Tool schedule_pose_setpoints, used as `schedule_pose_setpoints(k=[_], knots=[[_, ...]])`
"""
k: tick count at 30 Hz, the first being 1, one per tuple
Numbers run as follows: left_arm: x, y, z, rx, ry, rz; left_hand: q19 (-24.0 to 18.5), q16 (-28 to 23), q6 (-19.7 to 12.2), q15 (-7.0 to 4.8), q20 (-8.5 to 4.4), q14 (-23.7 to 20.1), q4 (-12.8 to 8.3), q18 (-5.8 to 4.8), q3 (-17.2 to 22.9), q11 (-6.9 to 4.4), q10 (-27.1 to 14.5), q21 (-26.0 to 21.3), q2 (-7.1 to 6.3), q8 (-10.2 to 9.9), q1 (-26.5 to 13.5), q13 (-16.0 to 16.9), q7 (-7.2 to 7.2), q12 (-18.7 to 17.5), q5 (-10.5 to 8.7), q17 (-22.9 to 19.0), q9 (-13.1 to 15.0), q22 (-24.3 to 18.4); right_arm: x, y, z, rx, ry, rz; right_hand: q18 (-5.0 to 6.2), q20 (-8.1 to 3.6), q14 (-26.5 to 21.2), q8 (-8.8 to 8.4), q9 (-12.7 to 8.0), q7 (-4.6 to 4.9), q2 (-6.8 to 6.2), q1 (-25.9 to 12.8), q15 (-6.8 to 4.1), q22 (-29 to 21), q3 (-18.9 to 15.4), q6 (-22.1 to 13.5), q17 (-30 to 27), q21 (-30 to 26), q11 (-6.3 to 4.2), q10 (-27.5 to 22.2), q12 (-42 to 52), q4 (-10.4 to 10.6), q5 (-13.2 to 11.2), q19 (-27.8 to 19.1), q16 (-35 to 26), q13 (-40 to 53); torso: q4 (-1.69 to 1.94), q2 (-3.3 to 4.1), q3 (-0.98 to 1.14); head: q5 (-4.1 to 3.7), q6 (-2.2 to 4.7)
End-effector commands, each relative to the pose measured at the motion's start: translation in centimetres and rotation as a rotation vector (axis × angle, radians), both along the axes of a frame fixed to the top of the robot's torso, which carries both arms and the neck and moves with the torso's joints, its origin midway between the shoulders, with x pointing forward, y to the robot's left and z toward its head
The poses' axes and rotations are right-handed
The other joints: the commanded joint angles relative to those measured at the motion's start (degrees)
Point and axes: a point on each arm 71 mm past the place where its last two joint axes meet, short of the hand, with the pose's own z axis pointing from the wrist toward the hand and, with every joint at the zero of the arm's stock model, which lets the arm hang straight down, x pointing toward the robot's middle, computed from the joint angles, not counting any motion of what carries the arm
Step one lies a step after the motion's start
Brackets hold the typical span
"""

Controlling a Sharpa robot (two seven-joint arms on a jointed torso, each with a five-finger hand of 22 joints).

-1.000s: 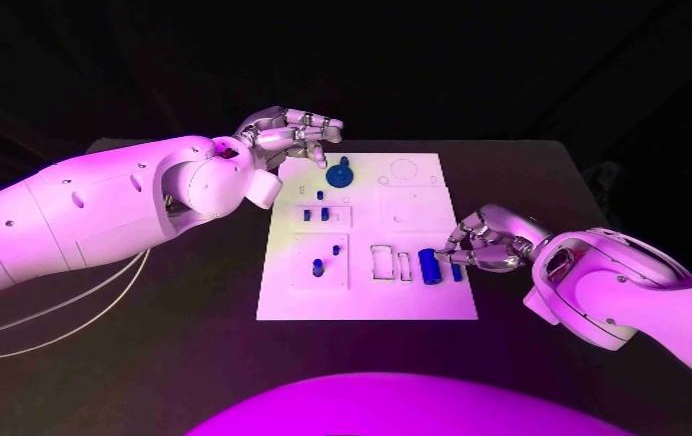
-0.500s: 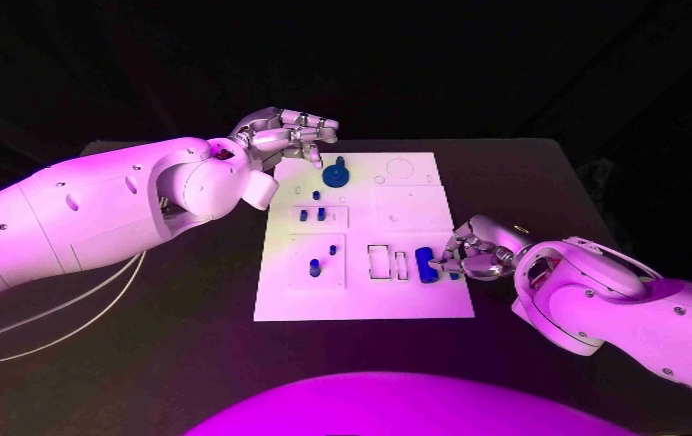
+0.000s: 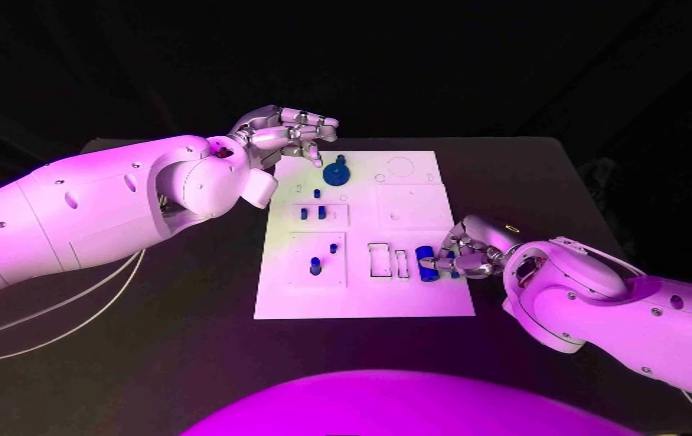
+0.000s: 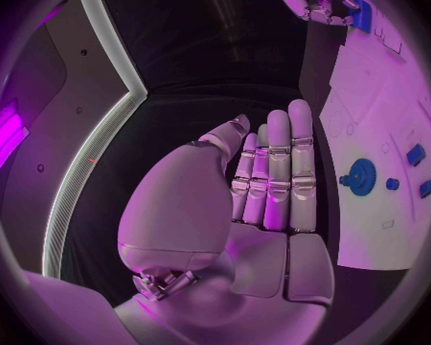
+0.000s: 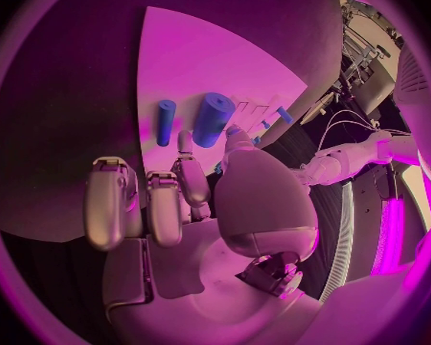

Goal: Assemble the parts on the task board

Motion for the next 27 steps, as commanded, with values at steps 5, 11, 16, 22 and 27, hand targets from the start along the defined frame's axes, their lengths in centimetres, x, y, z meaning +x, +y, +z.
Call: schedule_pose_setpoints(k=[5,11,16,22,27], knots=[[-0.1,-0.2,0.1,-0.011,-0.006,-0.016,-0.33,-0.26,-0.44,-0.08,-0.04,-0.38,0.11,0.68,-0.26,0.03,-0.49,-0.32,0.38,0.19,-0.18,-0.08,-0.08,0.31,-0.07,0.04,0.06,0.01,0.1,0.4,-0.1,-0.042,-0.021,0.006,-0.29,0.32,4.9,0.11,0.38,0.01,-0.12,-1.25,0.29,11.0,-0.69,-0.06,9.28,-0.37,0.08,-0.07,-0.23,0.01,-0.12,0.72,0.31,0.17,0.02,-0.07,0.03,0.14,0.0],[-0.1,-0.1,0.1,-0.011,-0.004,-0.017,-0.35,-0.25,-0.45,-0.07,-0.03,-0.39,0.15,0.68,-0.3,0.03,-0.51,-0.33,0.38,0.2,-0.25,-0.08,-0.08,0.32,-0.08,0.04,0.06,0.01,0.1,0.7,-0.3,-0.073,-0.012,0.021,-0.29,0.29,4.9,0.48,0.81,-0.15,-0.37,-1.76,0.22,11.04,-0.99,0.35,9.32,-0.36,-0.03,-0.05,-0.24,0.01,-0.18,0.74,0.34,0.26,0.03,-0.07,0.01,0.19,0.03],[-0.2,-0.1,0.1,-0.011,-0.002,-0.019,-0.36,-0.25,-0.45,-0.07,-0.02,-0.4,0.18,0.68,-0.33,0.03,-0.52,-0.34,0.38,0.21,-0.3,-0.08,-0.08,0.34,-0.08,0.04,0.06,0.0,0.1,0.9,-0.5,-0.105,-0.016,0.032,-0.29,0.22,4.91,0.97,1.29,-0.35,-0.54,-1.84,0.11,11.08,-1.06,0.81,9.39,-0.36,-0.19,0.0,-0.22,-0.03,-0.2,0.75,0.37,0.36,0.04,-0.03,0.04,0.29,-0.07],[-0.2,0.0,0.1,-0.01,0.0,-0.02,-0.36,-0.25,-0.45,-0.07,-0.02,-0.4,0.18,0.68,-0.33,0.03,-0.52,-0.34,0.38,0.21,-0.3,-0.08,-0.08,0.34,-0.08,0.04,0.06,0.0,0.2,1.1,-0.6,-0.143,-0.03,0.04,-0.3,0.14,4.92,1.39,1.69,-0.52,-0.56,-1.72,0.0,11.11,-1.02,1.13,9.44,-0.35,-0.33,0.03,-0.22,-0.05,-0.19,0.77,0.4,0.43,0.07,-0.04,0.03,0.35,-0.04],[-0.2,0.0,0.1,-0.009,0.002,-0.023,-0.38,-0.25,-0.46,-0.06,-0.01,-0.42,0.21,0.68,-0.36,0.04,-0.55,-0.35,0.37,0.21,-0.35,-0.09,-0.08,0.34,-0.09,0.04,0.06,0.0,0.2,1.4,-0.9,-0.161,-0.03,0.05,-0.31,0.05,4.94,1.84,2.14,-0.7,-0.42,-1.37,-0.12,11.15,-0.89,1.35,9.57,-0.31,-0.48,0.12,-0.16,-0.11,-0.19,0.8,0.46,0.57,0.03,-0.02,0.09,0.38,-0.17]])
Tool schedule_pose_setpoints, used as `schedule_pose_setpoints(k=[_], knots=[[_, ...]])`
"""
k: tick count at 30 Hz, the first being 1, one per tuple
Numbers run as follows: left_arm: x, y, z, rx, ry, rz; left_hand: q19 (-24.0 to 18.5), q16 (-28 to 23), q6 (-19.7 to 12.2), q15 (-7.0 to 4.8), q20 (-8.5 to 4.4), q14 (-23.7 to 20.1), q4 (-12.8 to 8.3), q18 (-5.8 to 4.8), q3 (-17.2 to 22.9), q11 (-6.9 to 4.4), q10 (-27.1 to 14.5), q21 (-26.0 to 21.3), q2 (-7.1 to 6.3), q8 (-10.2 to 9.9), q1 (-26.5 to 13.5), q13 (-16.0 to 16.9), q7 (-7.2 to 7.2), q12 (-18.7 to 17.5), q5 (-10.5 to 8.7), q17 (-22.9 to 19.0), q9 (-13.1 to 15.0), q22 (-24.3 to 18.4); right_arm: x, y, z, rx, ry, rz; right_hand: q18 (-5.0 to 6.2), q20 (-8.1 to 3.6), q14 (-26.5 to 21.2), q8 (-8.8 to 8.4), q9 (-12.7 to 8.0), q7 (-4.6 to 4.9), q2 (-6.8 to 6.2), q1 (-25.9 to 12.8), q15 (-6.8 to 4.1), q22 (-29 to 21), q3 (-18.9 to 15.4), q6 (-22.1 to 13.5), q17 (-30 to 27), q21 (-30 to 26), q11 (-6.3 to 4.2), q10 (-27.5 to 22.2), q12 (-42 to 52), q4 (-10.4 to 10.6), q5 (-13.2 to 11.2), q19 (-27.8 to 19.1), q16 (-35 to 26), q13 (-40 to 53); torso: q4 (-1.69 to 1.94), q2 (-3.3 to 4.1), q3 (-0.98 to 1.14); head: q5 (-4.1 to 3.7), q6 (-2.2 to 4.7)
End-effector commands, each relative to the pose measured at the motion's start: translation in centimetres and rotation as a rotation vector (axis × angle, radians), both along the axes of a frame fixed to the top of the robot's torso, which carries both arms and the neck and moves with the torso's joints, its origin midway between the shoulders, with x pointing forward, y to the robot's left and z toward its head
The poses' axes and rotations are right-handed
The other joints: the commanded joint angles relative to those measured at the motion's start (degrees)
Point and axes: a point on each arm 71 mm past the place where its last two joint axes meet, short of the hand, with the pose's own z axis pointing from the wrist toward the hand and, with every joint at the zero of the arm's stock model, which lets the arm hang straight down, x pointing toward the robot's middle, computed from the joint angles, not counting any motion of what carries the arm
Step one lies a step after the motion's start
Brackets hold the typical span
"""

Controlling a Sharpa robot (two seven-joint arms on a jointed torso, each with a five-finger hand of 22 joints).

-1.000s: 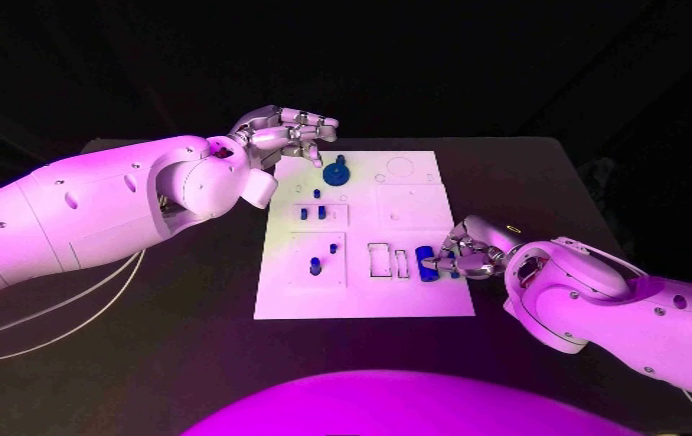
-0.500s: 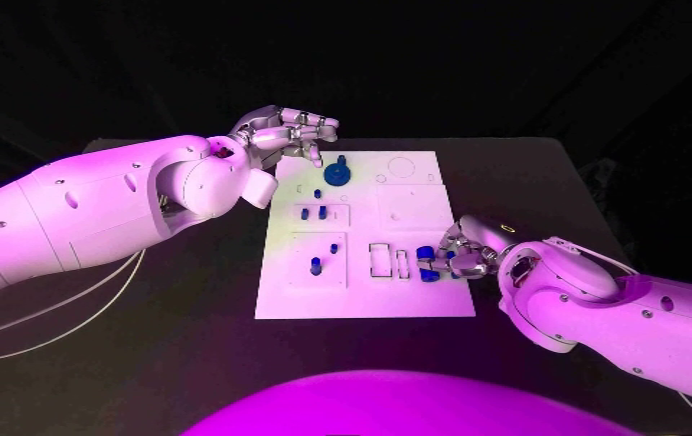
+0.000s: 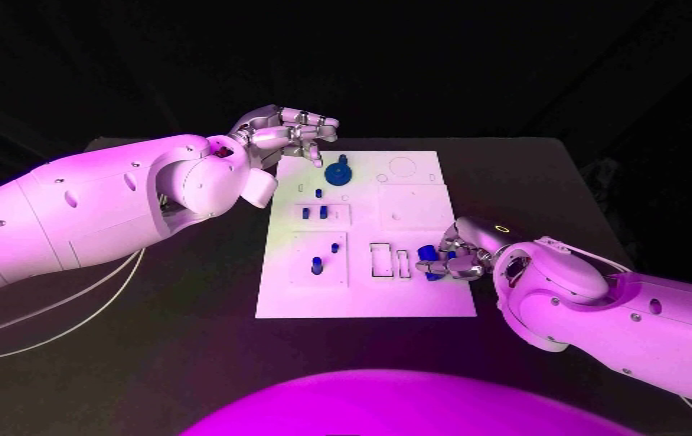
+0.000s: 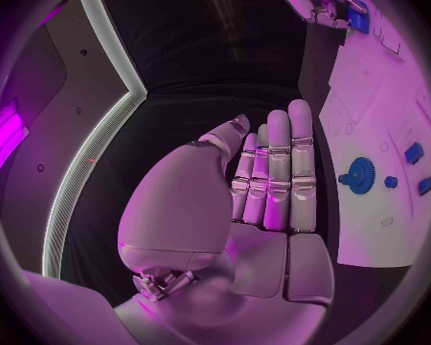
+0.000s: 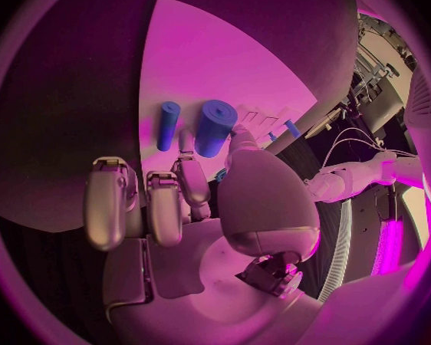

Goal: Assemble the parts on the task board

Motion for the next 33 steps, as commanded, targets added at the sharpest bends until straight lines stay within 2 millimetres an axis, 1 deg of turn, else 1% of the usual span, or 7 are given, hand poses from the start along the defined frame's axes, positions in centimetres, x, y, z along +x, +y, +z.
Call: schedule_pose_setpoints(k=[1,7,13,18,23,29,33], knots=[[-0.12,-0.25,0.09,-0.011,0.0,-0.023,-0.39,-0.25,-0.46,-0.06,-0.01,-0.42,0.06,0.68,-0.2,0.04,-0.55,-0.35,0.37,0.21,-0.35,-0.08,-0.09,0.34,-0.09,0.04,0.06,0.0,-0.15,0.19,-0.32,-0.064,-0.006,0.021,-0.32,0.02,4.96,0.49,0.26,-0.12,0.12,0.14,-0.15,11.18,-0.04,0.35,9.64,-0.28,-0.51,0.16,-0.11,-0.05,-0.18,0.82,0.26,0.18,-0.03,0.03,0.05,0.06,-0.14],[-0.14,-0.23,0.09,-0.01,0.002,-0.025,-0.39,-0.25,-0.46,-0.06,-0.01,-0.42,0.06,0.68,-0.2,0.04,-0.55,-0.35,0.37,0.21,-0.35,-0.08,-0.09,0.34,-0.09,0.04,0.06,0.0,-0.28,0.55,-0.55,-0.079,-0.005,0.034,-0.37,-0.27,5.02,1.84,1.68,-0.53,0.27,1.61,-0.46,11.32,0.07,0.61,9.95,-0.11,-0.88,0.45,0.15,-0.18,0.1,0.94,0.42,0.62,-0.04,0.01,-0.01,0.05,-0.21],[-0.17,-0.17,0.09,-0.01,0.003,-0.025,-0.39,-0.25,-0.46,-0.06,-0.01,-0.42,0.06,0.68,-0.2,0.04,-0.55,-0.35,0.37,0.21,-0.35,-0.08,-0.09,0.34,-0.09,0.04,0.06,0.0,-0.27,0.65,-0.65,-0.097,-0.01,0.041,-0.44,-0.64,5.09,4.09,4.48,-1.02,0.65,3.82,-0.82,11.51,0.01,0.25,10.33,0.13,-1.3,0.68,0.29,-0.44,1.06,1.1,0.61,1.02,-0.05,0.05,0.04,0.17,-0.33],[-0.19,-0.11,0.1,-0.009,0.004,-0.024,-0.39,-0.25,-0.47,-0.06,-0.01,-0.43,0.07,0.68,-0.22,0.04,-0.56,-0.36,0.37,0.21,-0.37,-0.09,-0.09,0.35,-0.09,0.04,0.06,0.0,-0.21,0.66,-0.69,-0.112,-0.019,0.044,-0.52,-0.9,5.17,5.99,7.17,-1.3,1.3,7.29,-1.08,11.69,0.28,-0.75,10.71,0.43,-1.57,0.81,0.31,-1.39,5.9,1.28,0.81,1.29,-0.01,0.1,0.03,0.16,-0.33],[-0.21,-0.04,0.1,-0.008,0.004,-0.023,-0.42,-0.25,-0.49,-0.04,0.0,-0.47,0.1,0.68,-0.26,0.05,-0.61,-0.38,0.35,0.21,-0.43,-0.1,-0.08,0.35,-0.09,0.04,0.06,-0.01,-0.18,0.71,-0.65,-0.115,-0.031,0.045,-0.57,-1.05,5.21,6.98,8.8,-1.55,2.09,9.68,-1.27,11.79,0.72,-1.56,10.95,0.62,-1.81,0.91,0.3,-2.03,9.36,1.4,0.93,1.47,-0.04,0.04,0.06,0.21,-0.33],[-0.24,0.0,0.11,-0.008,0.005,-0.023,-0.42,-0.25,-0.49,-0.04,0.0,-0.47,0.1,0.68,-0.26,0.05,-0.61,-0.38,0.35,0.21,-0.43,-0.1,-0.08,0.35,-0.09,0.04,0.06,-0.01,-0.22,0.81,-0.52,-0.095,-0.04,0.034,-0.63,-1.19,5.26,7.68,10.24,-1.7,2.46,9.91,-1.39,11.89,0.46,-2.15,11.19,0.86,-1.98,1.15,0.37,-1.03,13.76,1.55,1.05,1.75,-0.04,0.01,0.04,0.16,-0.33],[-0.24,-0.01,0.11,-0.008,0.005,-0.024,-0.42,-0.25,-0.49,-0.04,0.0,-0.47,0.1,0.68,-0.26,0.05,-0.61,-0.38,0.35,0.21,-0.43,-0.1,-0.08,0.35,-0.09,0.04,0.06,-0.01,-0.36,0.87,-0.4,-0.071,-0.037,0.021,-0.66,-1.22,5.28,7.81,10.51,-1.75,2.57,9.83,-1.42,11.93,0.4,-2.19,11.28,1.01,-2.01,1.22,0.42,-0.71,14.49,1.62,1.1,1.82,-0.02,0.0,0.08,0.18,-0.33]])
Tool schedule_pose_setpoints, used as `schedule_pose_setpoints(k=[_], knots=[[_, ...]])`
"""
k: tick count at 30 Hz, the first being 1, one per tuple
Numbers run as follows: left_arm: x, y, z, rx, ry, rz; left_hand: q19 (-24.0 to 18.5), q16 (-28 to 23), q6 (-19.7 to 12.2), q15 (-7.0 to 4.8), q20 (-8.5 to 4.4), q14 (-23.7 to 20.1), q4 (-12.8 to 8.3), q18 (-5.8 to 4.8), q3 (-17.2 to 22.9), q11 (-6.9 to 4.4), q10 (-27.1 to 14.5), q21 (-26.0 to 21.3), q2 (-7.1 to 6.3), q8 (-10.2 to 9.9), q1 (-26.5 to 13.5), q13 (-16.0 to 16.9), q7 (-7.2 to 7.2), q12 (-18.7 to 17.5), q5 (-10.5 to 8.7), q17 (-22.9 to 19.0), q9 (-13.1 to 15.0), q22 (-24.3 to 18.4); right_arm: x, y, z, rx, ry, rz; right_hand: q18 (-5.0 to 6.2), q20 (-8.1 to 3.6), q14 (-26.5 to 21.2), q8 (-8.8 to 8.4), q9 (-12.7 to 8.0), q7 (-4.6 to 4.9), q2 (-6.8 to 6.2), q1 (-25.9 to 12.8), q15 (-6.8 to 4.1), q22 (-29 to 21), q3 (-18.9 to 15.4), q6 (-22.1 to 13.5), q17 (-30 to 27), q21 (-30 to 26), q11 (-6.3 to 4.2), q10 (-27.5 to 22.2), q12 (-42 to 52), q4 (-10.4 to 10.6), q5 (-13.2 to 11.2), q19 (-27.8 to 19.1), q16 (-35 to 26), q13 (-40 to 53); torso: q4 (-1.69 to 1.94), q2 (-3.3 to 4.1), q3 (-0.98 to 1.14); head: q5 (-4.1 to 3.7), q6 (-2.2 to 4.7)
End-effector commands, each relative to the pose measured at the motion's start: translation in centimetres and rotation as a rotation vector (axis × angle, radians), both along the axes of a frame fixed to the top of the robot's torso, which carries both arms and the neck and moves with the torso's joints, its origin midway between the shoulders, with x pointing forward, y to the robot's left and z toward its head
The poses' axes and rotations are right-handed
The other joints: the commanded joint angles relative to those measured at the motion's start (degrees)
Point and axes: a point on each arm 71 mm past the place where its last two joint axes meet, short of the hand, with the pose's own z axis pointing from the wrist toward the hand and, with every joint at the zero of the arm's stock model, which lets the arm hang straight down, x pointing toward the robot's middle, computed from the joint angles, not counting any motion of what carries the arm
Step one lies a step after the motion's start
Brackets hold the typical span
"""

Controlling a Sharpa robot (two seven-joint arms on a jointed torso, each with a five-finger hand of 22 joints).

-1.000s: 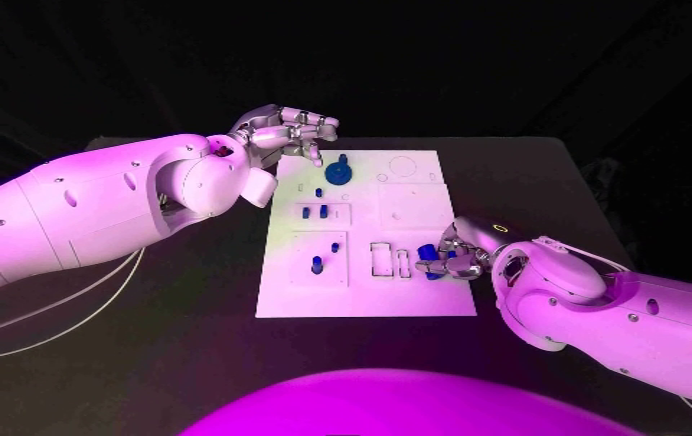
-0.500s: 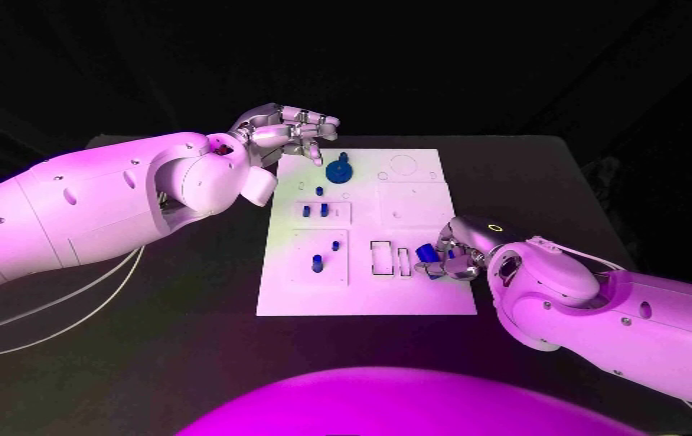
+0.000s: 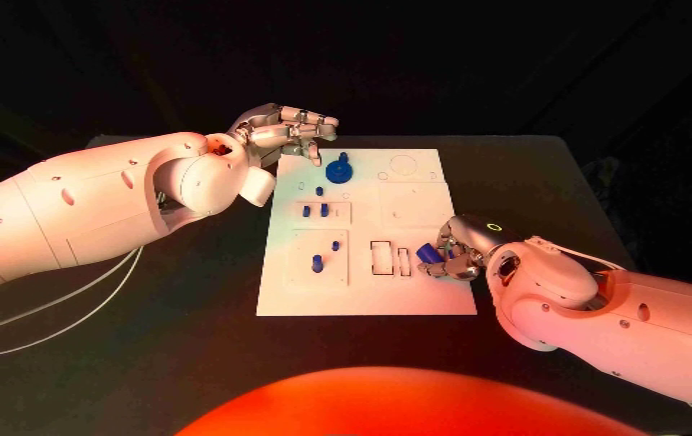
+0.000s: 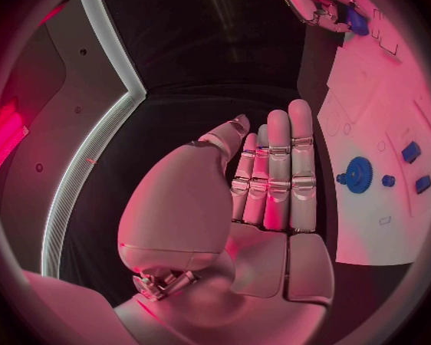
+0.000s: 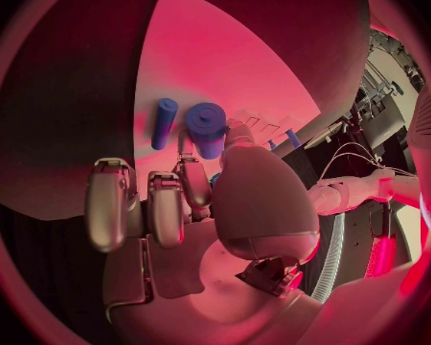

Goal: Assemble the parts on the task board

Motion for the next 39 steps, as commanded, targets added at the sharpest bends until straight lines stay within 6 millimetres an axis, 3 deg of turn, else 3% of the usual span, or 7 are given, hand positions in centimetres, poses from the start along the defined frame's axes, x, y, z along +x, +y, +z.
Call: schedule_pose_setpoints(k=[1,26,39], knots=[[-0.1,-0.3,0.1,-0.01,-0.002,-0.02,-0.42,-0.25,-0.49,-0.04,0.0,-0.47,0.11,0.68,-0.26,-0.17,-0.39,-0.38,0.35,0.21,-0.43,-0.1,-0.09,0.35,-0.09,0.04,0.06,-0.01,-0.3,-0.2,-0.2,0.0,0.013,-0.025,-0.69,-0.38,5.08,0.2,0.11,-0.55,1.47,1.52,-0.4,11.92,0.12,0.1,11.29,0.29,-0.38,0.04,0.21,0.4,0.34,1.64,0.42,0.14,0.02,-0.02,0.03,0.0,0.0],[-0.1,-0.4,0.1,-0.012,-0.002,-0.023,-0.42,-0.25,-0.49,-0.04,0.0,-0.47,0.11,0.68,-0.26,-0.17,-0.39,-0.38,0.35,0.21,-0.43,-0.1,-0.09,0.35,-0.09,0.04,0.06,-0.01,-0.6,0.5,2.2,0.114,-0.008,-0.053,-0.78,-0.43,5.13,0.36,0.44,-0.59,1.71,1.07,-0.44,12.05,-0.03,0.12,11.52,0.77,-0.42,0.17,0.27,0.8,0.87,1.84,0.54,0.24,0.03,-0.11,-0.06,-0.63,0.61],[-0.2,-0.5,0.2,-0.013,-0.004,-0.024,-0.46,-0.24,-0.52,-0.05,0.01,-0.51,0.1,0.69,-0.25,-0.18,-0.45,-0.41,0.4,0.21,-0.39,-0.11,-0.1,0.37,-0.06,0.05,0.05,-0.01,-0.5,3.6,1.9,0.184,0.066,-0.033,-0.83,-0.48,5.16,0.72,1.1,-0.7,2.29,-0.69,-0.49,12.13,-0.67,0.31,11.63,1.06,-0.49,0.53,0.56,0.94,0.61,1.98,0.6,0.58,-0.06,0.14,0.01,-0.87,1.2]])
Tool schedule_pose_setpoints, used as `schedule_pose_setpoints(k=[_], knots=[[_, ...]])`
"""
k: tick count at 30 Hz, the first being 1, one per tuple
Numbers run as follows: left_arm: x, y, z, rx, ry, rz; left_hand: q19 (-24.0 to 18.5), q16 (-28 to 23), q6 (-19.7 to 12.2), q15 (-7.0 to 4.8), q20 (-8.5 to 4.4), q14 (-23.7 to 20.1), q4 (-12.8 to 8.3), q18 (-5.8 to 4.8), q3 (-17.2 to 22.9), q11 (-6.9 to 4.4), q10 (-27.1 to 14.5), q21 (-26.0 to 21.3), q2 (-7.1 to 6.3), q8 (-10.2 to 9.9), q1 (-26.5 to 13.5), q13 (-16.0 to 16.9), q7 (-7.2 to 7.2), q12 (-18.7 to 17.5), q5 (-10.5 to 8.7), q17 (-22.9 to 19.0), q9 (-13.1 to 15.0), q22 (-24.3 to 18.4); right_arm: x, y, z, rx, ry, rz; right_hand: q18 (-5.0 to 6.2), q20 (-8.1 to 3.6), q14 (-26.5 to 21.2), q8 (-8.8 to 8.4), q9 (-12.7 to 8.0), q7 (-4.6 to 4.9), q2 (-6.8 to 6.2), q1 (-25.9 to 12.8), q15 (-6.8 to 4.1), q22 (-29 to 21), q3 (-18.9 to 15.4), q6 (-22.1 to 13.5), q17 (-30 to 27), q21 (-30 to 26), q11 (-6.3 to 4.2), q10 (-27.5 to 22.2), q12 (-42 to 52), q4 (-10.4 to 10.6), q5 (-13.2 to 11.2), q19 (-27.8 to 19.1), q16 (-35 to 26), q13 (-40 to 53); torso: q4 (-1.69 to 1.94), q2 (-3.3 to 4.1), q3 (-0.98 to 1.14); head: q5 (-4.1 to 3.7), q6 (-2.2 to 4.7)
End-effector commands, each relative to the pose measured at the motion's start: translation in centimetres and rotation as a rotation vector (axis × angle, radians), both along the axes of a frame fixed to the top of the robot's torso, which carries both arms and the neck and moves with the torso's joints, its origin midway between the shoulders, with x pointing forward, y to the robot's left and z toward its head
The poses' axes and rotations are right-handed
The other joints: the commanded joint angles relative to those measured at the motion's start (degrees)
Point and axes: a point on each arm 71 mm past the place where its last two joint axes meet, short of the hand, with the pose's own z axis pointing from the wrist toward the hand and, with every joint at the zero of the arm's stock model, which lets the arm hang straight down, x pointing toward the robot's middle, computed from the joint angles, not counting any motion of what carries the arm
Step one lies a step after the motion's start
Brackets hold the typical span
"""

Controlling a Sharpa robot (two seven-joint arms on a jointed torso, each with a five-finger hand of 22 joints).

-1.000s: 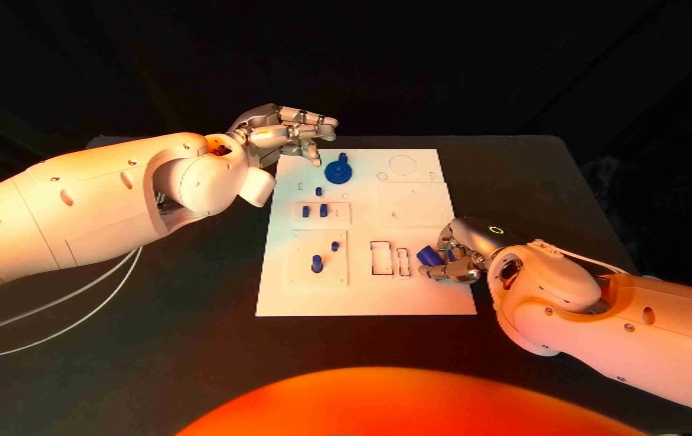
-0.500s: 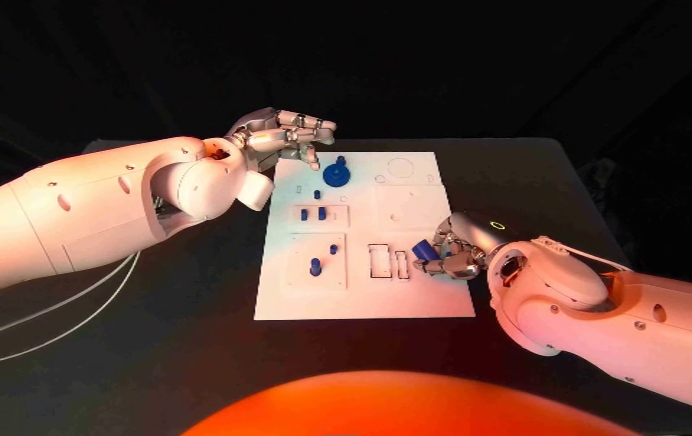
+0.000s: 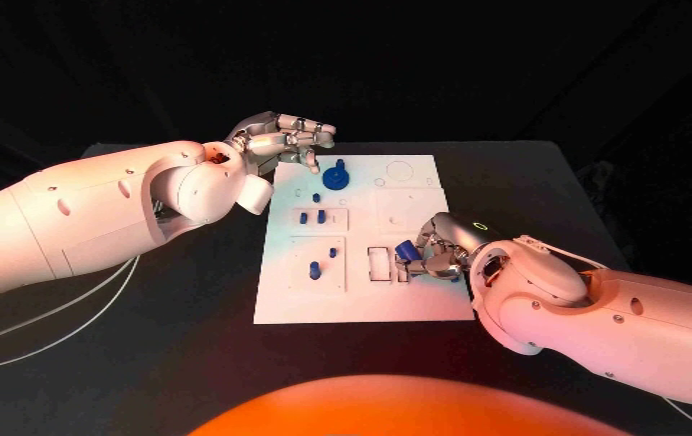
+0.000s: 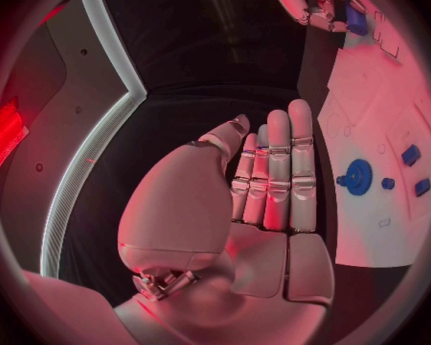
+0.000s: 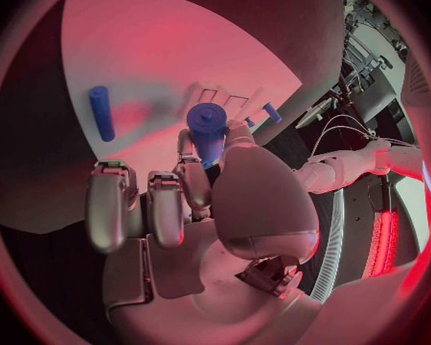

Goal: Assemble the parts on the task board

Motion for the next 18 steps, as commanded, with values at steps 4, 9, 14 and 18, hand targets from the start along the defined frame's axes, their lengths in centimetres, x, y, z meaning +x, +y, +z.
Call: schedule_pose_setpoints(k=[4,9,14,18], knots=[[-0.1,-0.1,0.1,-0.01,-0.006,-0.015,-0.46,-0.24,-0.32,-0.05,0.01,-0.51,0.1,0.69,-0.25,0.03,-0.25,-0.13,0.4,0.21,-0.39,-0.05,0.1,0.38,-0.06,0.05,0.05,-0.01,0.1,1.4,-0.4,0.036,0.05,0.004,-0.82,-0.53,5.28,0.61,0.77,-0.75,1.02,-0.3,-0.41,12.15,-0.53,0.37,11.63,0.14,-0.33,0.43,0.35,0.24,-0.69,1.98,0.31,0.17,-0.1,0.11,0.06,0.01,-0.21],[-0.1,-0.1,0.1,-0.01,-0.005,-0.014,-0.46,-0.24,-0.32,-0.05,0.01,-0.51,0.1,0.69,-0.25,0.03,-0.25,-0.13,0.4,0.21,-0.39,-0.05,0.1,0.38,-0.06,0.05,0.05,-0.01,0.2,2.0,-0.5,0.043,0.051,0.01,-0.81,-0.55,5.28,0.74,0.98,-0.8,1.12,-0.72,-0.44,12.14,-0.75,0.46,11.64,0.1,-0.37,0.54,0.44,0.22,-1.16,1.98,0.31,0.28,0.02,0.09,0.11,-0.02,-0.35],[-0.1,-0.1,0.1,-0.01,-0.005,-0.017,-0.46,-0.24,-0.32,-0.05,0.01,-0.51,0.1,0.69,-0.25,0.03,-0.25,-0.13,0.4,0.21,-0.39,-0.05,0.1,0.38,-0.06,0.05,0.05,-0.01,0.4,2.5,-0.6,0.038,0.053,0.017,-0.8,-0.59,5.28,0.9,1.32,-0.84,1.41,-1.87,-0.48,12.13,-1.25,0.53,11.6,0.03,-0.4,0.64,0.47,0.3,-1.58,1.96,0.28,0.36,0.12,0.14,0.04,0.28,-0.34],[-0.1,-0.1,0.1,-0.01,-0.004,-0.016,-0.46,-0.24,-0.32,-0.05,0.01,-0.51,0.1,0.69,-0.25,0.03,-0.25,-0.13,0.4,0.21,-0.39,-0.05,0.1,0.38,-0.06,0.05,0.05,-0.01,0.6,2.7,-0.7,0.037,0.053,0.019,-0.8,-0.59,5.28,0.91,1.33,-0.84,1.42,-1.92,-0.48,12.12,-1.27,0.53,11.6,0.01,-0.4,0.65,0.49,0.3,-1.58,1.96,0.29,0.38,0.17,0.07,0.07,0.31,-0.46]])
